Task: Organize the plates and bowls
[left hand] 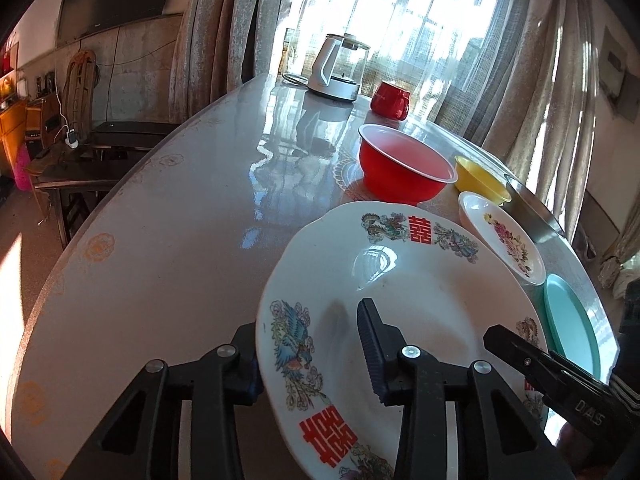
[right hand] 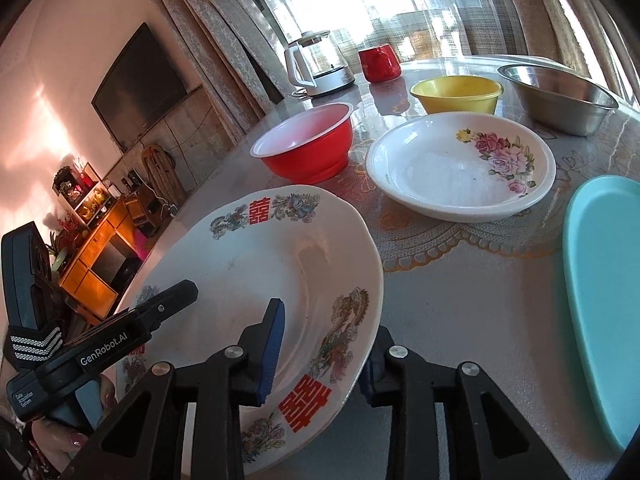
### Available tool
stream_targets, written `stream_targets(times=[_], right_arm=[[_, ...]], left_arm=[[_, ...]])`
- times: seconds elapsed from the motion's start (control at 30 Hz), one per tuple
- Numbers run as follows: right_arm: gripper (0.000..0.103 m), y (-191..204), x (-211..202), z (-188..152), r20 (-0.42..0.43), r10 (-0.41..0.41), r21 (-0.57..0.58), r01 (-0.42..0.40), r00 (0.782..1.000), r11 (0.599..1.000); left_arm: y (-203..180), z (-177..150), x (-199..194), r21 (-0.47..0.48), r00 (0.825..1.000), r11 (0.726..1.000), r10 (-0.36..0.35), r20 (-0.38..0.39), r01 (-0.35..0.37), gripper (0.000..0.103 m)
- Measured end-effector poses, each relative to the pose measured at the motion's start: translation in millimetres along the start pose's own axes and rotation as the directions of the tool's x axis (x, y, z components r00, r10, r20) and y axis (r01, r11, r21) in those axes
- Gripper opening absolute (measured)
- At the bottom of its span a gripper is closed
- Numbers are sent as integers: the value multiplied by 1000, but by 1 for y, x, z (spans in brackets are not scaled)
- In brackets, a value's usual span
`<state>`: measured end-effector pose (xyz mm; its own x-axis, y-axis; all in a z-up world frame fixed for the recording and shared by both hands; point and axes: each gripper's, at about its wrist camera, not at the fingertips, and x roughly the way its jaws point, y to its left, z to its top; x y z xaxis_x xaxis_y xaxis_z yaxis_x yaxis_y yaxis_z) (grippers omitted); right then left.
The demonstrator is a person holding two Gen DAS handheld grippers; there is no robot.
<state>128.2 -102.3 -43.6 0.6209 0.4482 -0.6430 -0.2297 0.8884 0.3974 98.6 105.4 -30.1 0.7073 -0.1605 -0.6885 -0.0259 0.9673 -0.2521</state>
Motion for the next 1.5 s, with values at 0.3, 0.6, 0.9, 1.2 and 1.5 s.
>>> stream_targets(times=[0.3, 0.6, 0.9, 1.2, 1.5], right_arm=[[30, 4, -17, -9, 59, -65, -68, 69, 996, 995], [26, -10, -29, -20, 45, -59, -45, 61, 997, 997], [26, -27, -59, -28, 94, -115, -29, 118, 989, 993], [26, -45, -90, -35, 127, -170, 3, 171, 977, 985], [26, -72, -125, -36, 169, -227, 66, 219, 959, 974]], left_arm=[[-30, -24, -21, 182, 995, 983, 0, 96, -17, 41], [-45, -28, -16, 223, 998, 975, -18, 64, 4, 37], [-75, -38, -20, 262, 994, 963, -89, 67, 69, 37], [-105, -43, -21, 302, 988, 945, -148, 48, 127, 37], [-152, -38, -21, 371, 976, 908, -218, 24, 194, 37]])
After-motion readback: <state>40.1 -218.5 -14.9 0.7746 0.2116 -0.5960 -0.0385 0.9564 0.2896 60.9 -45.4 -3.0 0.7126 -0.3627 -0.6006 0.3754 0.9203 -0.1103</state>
